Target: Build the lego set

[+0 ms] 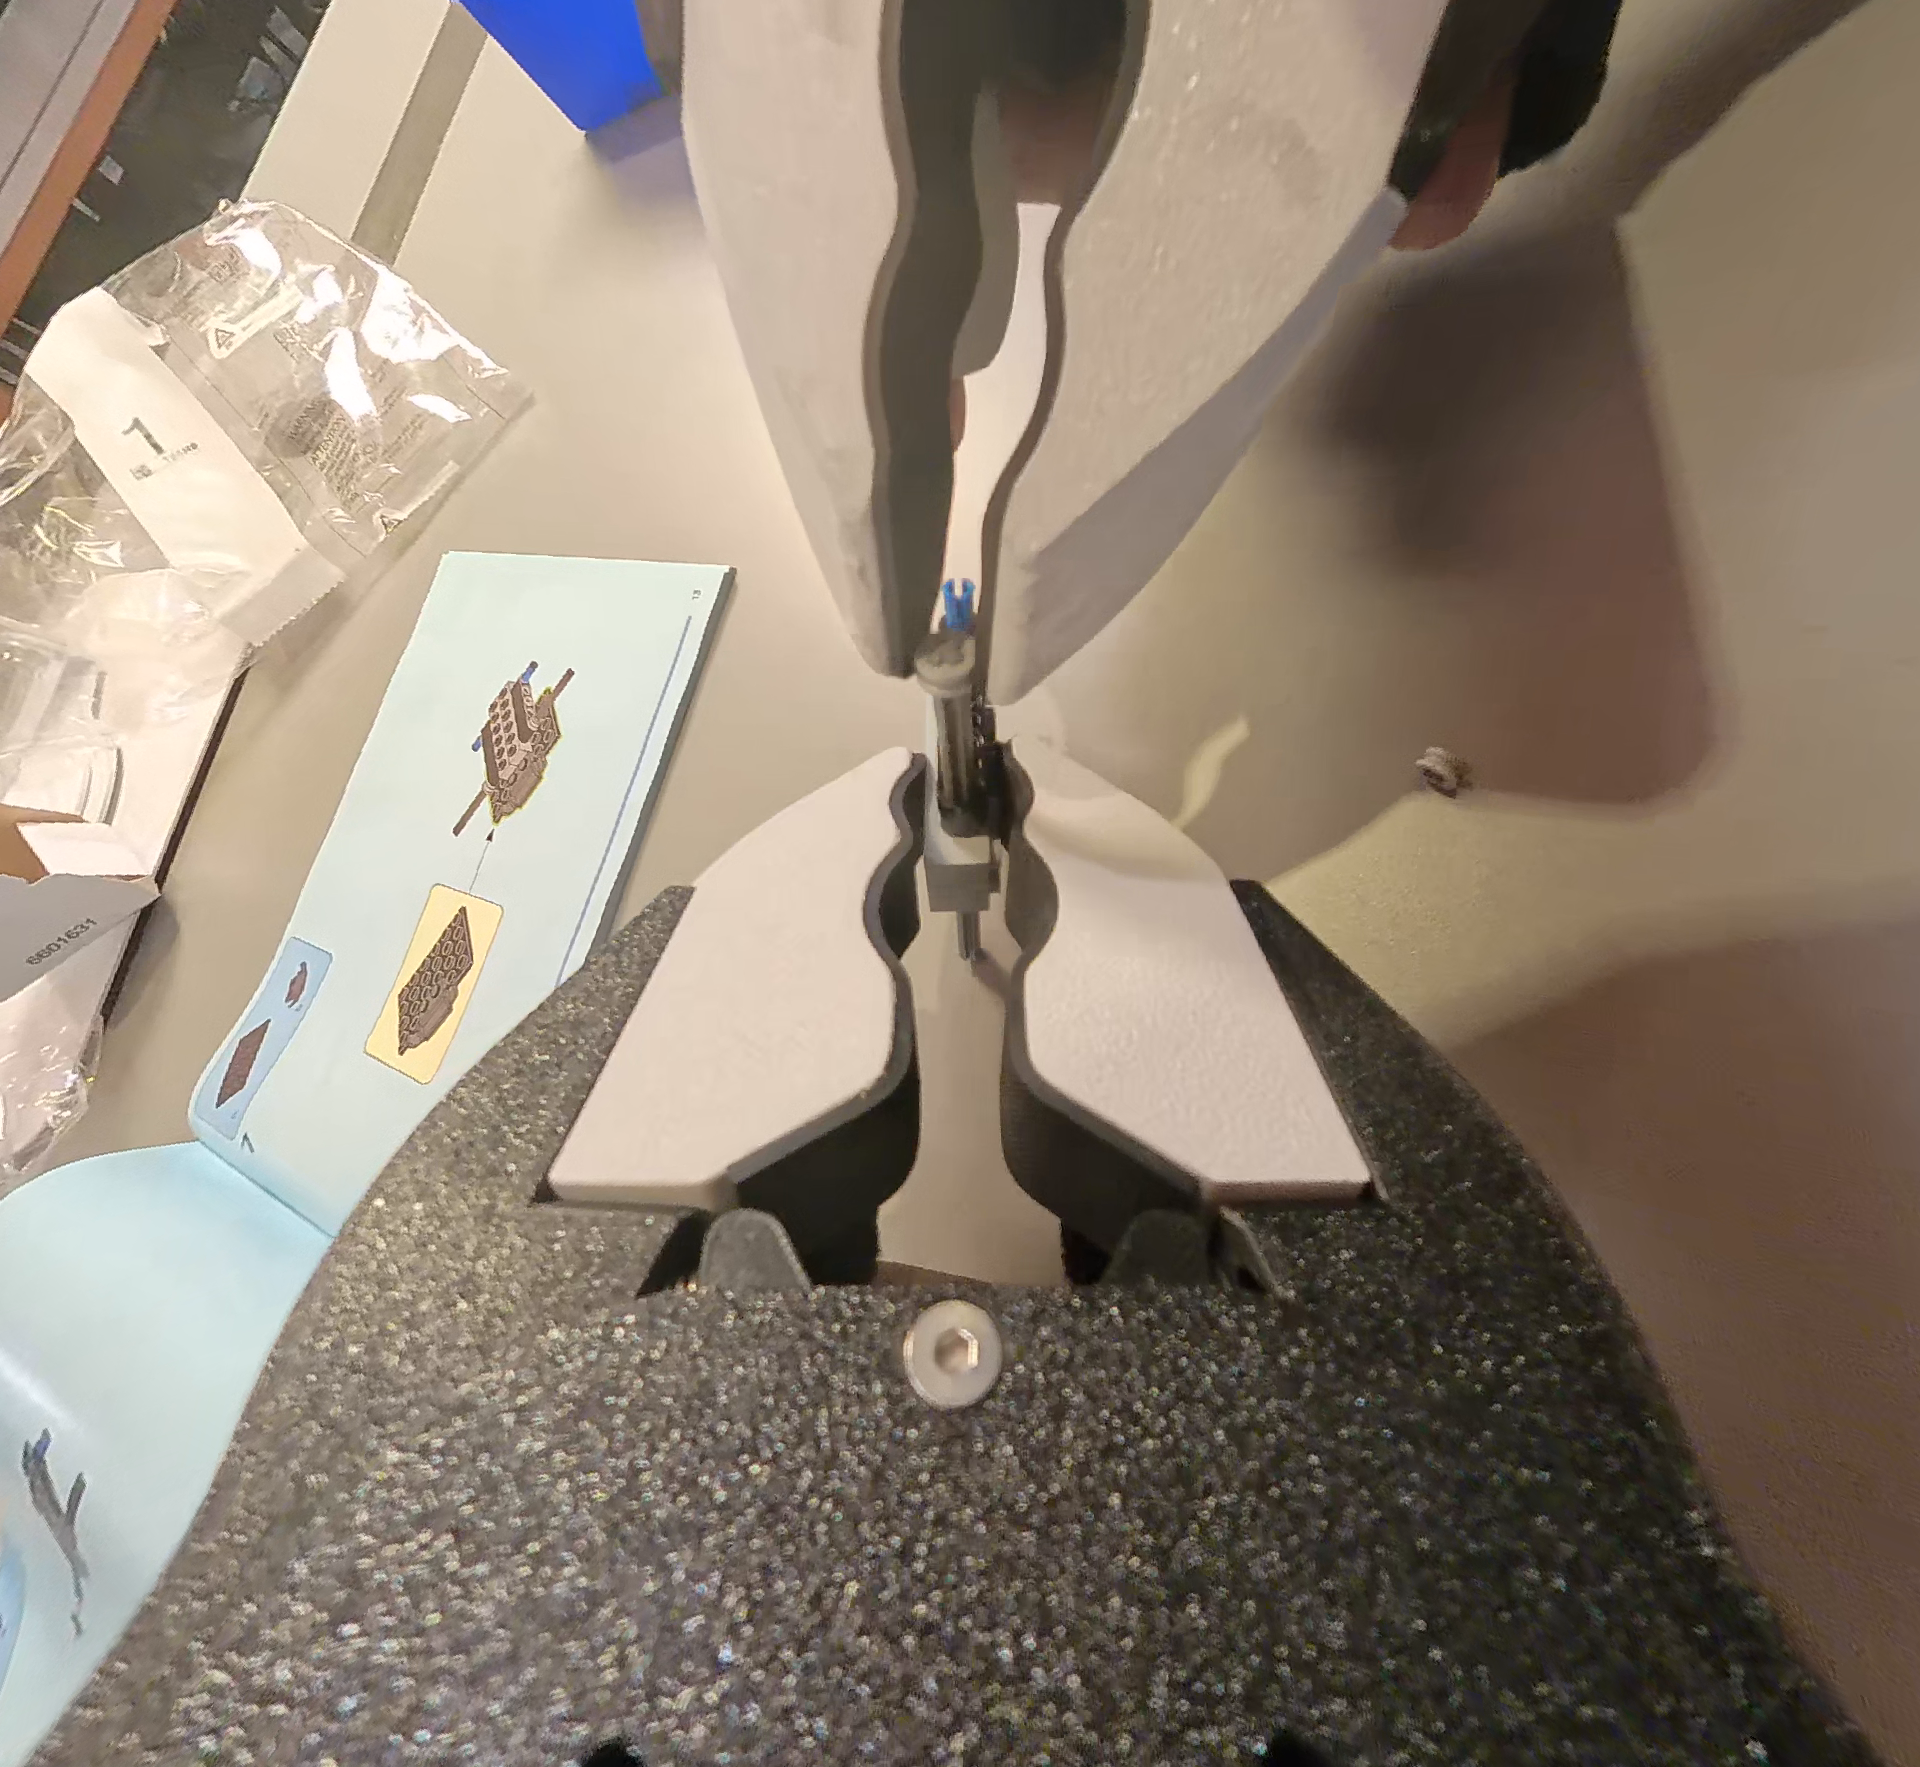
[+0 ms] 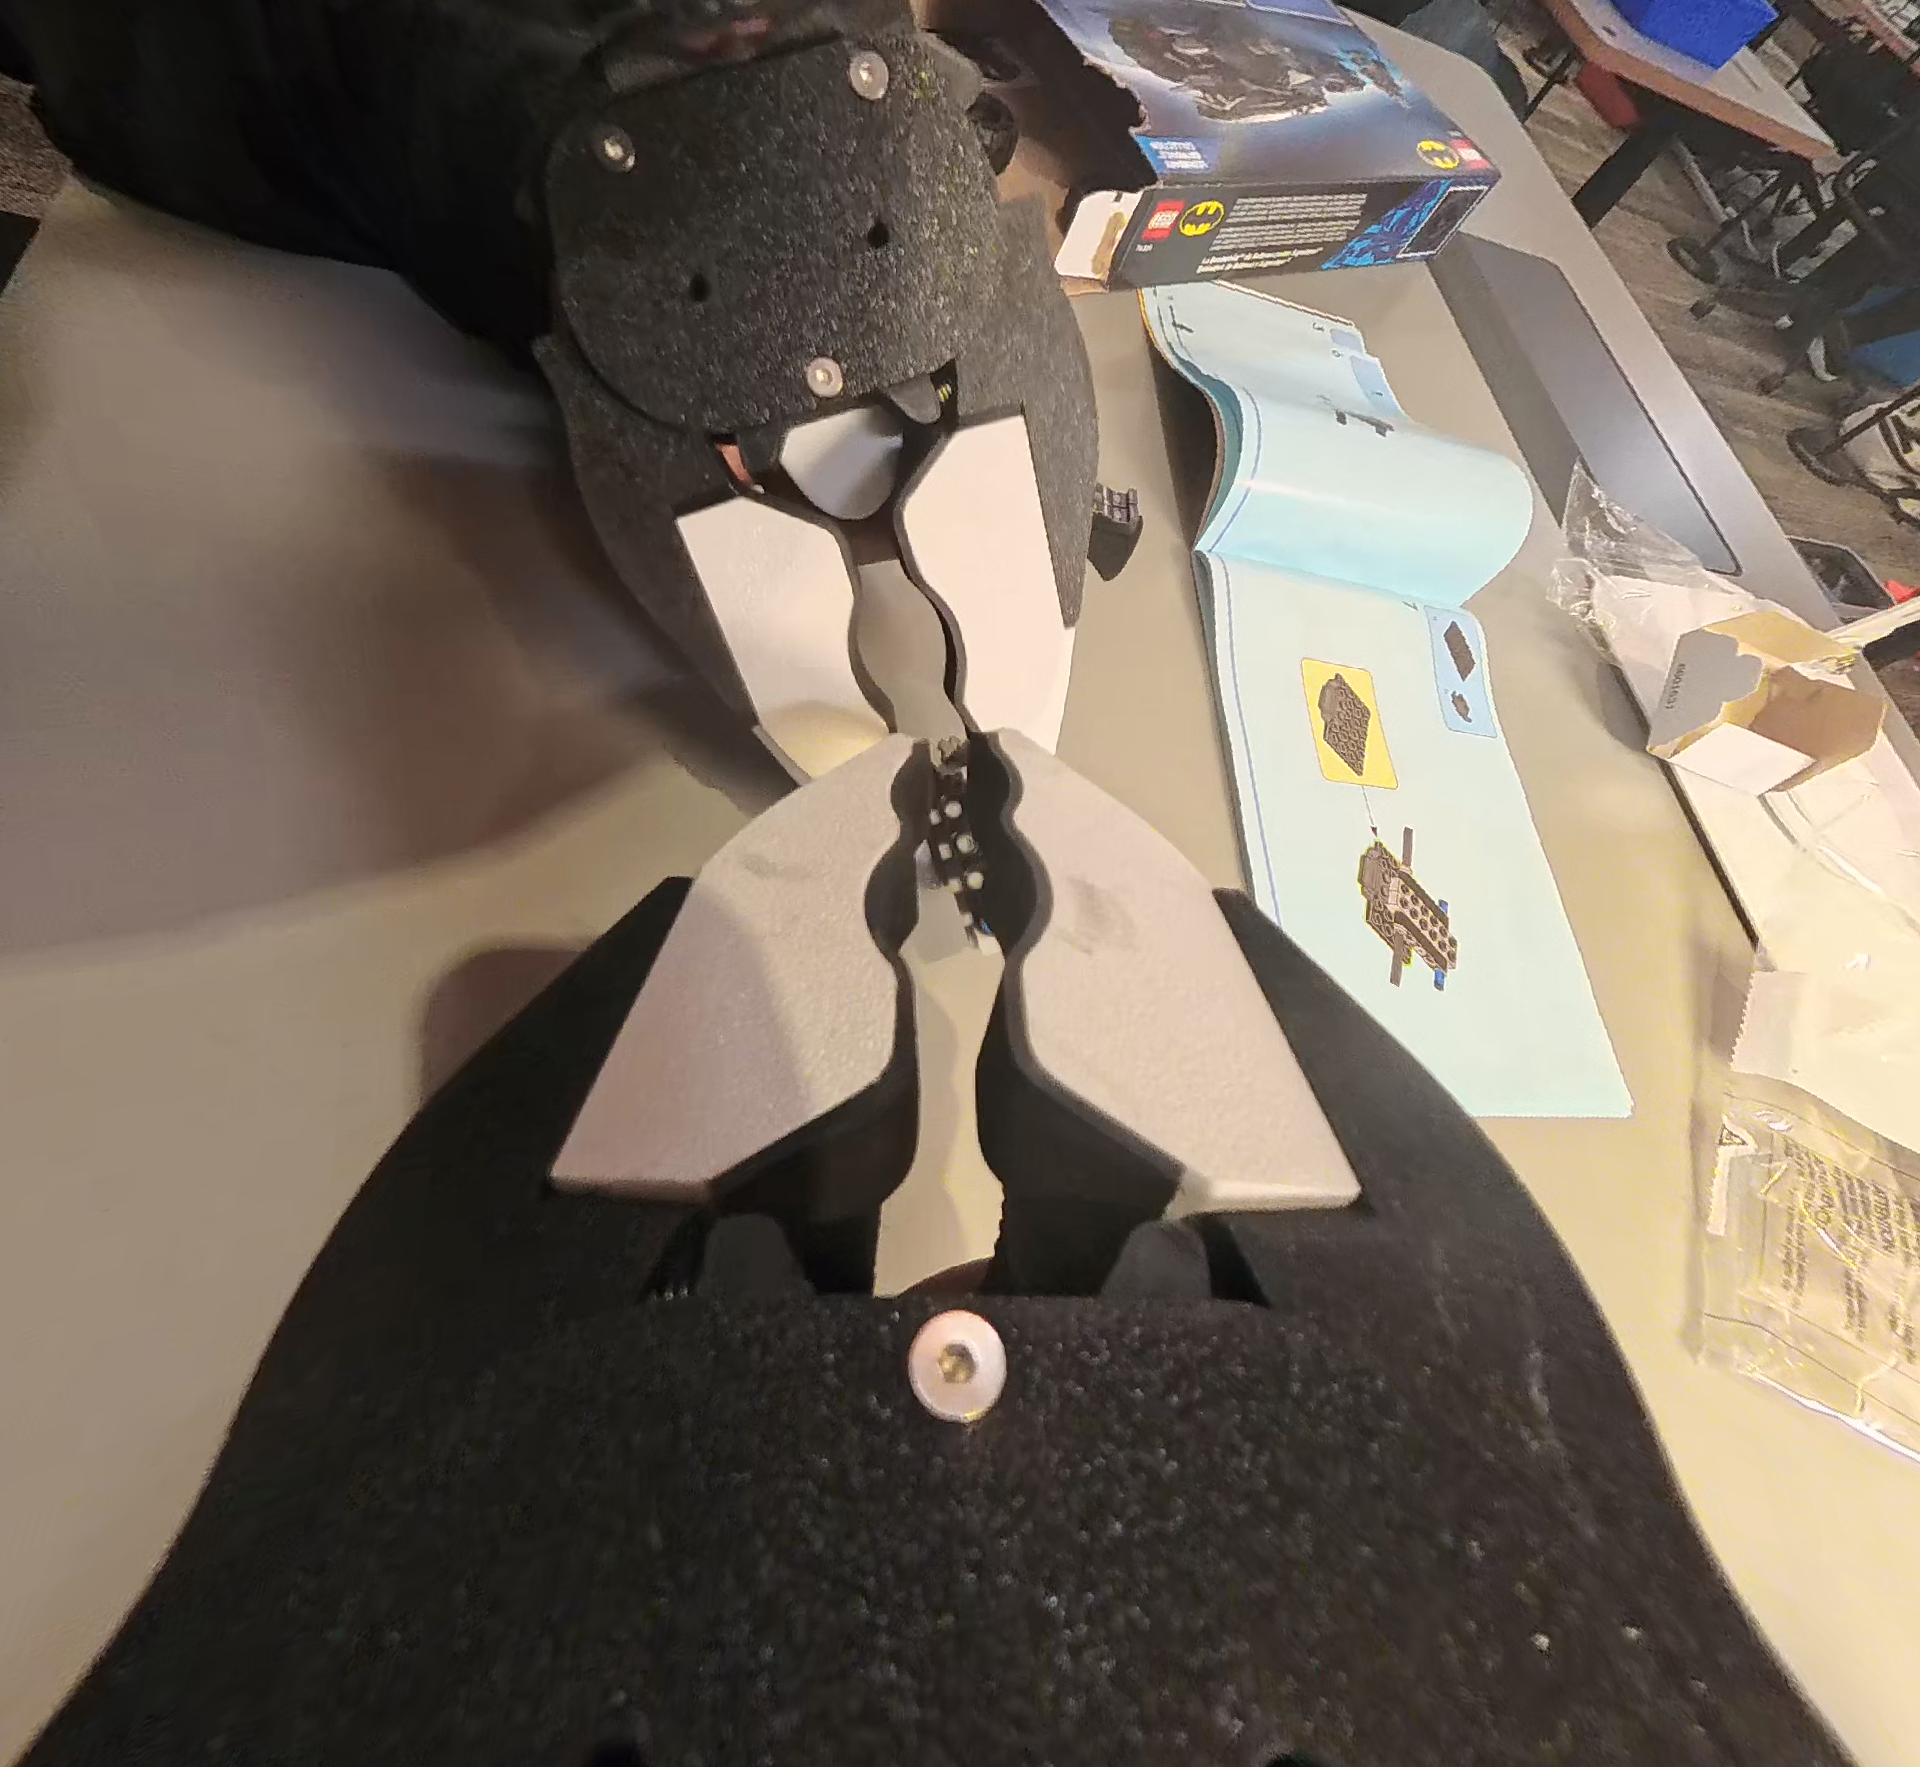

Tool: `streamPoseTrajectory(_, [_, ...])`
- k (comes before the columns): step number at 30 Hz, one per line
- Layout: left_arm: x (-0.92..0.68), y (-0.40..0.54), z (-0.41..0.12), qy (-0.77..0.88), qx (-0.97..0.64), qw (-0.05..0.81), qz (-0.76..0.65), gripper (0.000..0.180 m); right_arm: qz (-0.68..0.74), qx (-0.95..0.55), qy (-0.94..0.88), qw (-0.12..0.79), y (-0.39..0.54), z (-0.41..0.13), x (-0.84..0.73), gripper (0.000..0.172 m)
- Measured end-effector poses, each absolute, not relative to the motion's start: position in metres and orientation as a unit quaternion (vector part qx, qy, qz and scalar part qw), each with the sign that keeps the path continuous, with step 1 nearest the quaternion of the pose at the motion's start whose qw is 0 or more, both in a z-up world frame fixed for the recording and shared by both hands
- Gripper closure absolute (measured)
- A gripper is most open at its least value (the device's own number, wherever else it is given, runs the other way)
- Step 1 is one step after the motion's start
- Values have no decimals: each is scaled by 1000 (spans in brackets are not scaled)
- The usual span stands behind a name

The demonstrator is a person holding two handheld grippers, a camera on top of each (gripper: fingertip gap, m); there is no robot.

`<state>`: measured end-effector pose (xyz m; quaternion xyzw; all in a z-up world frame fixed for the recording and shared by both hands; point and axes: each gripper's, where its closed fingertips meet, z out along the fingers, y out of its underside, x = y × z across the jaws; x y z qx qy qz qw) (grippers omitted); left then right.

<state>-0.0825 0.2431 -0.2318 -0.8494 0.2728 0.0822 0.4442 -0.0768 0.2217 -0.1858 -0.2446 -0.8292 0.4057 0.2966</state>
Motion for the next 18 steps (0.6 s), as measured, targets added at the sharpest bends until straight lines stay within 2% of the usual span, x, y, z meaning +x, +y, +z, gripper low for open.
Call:
streamPoseTrajectory(12, [-82,244,-229,272,-846,451,80,169,414,-244,-824,300,219,-183,-77,164])
streamPoseTrajectory(15, [-80,246,-216,247,-841,478,49,169,417,-242,-810,335,222,-178,-84,164])
streamPoseTrajectory(18, [-87,247,-206,197,-845,497,8,169,415,-227,-788,394,226,-171,-90,146])
